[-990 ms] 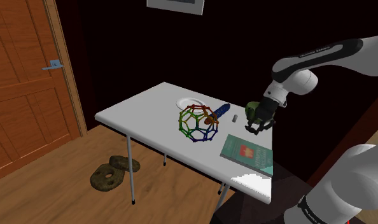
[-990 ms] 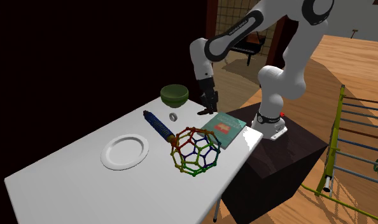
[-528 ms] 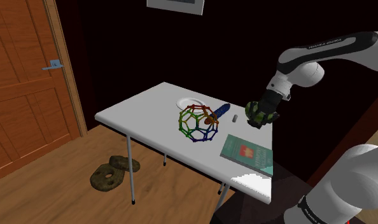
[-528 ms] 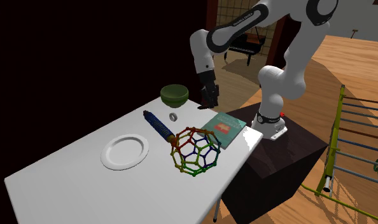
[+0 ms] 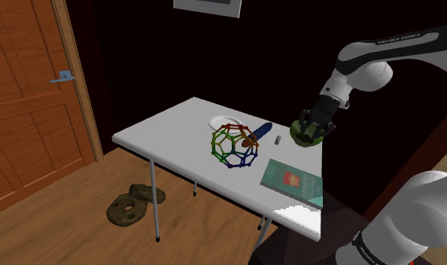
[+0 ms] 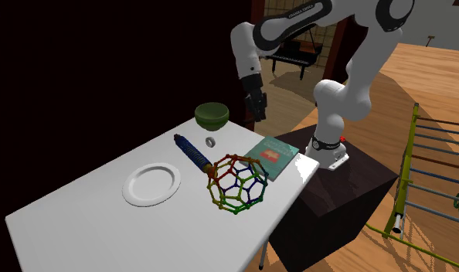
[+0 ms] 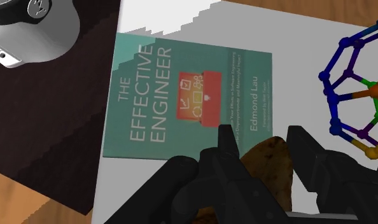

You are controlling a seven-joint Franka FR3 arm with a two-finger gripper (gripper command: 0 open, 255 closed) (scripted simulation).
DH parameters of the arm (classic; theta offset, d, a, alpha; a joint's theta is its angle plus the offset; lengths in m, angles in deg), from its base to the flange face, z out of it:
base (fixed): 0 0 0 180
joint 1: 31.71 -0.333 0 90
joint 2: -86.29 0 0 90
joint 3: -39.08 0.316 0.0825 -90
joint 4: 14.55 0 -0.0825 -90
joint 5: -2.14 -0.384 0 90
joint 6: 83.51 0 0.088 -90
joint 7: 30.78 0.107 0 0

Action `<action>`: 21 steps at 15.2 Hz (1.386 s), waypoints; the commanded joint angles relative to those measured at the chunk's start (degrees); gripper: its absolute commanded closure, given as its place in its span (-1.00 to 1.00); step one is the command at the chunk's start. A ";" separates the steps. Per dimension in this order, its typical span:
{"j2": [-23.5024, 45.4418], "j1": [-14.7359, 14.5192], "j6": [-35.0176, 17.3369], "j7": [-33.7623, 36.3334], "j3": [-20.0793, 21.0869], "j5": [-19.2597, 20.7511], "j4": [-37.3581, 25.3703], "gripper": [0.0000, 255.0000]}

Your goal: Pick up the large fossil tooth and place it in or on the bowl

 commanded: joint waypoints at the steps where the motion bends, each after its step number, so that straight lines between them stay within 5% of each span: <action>1: -0.45 -0.03 1.25 0.73 0.21 0.05 -0.98 1.00; 5: -1.17 -0.02 3.60 1.87 0.44 0.22 -2.87 1.00; 13: 14.23 0.79 9.15 -8.20 -7.97 0.28 -18.94 1.00; 21: 33.10 4.46 18.09 -18.81 -14.29 -4.89 -39.50 1.00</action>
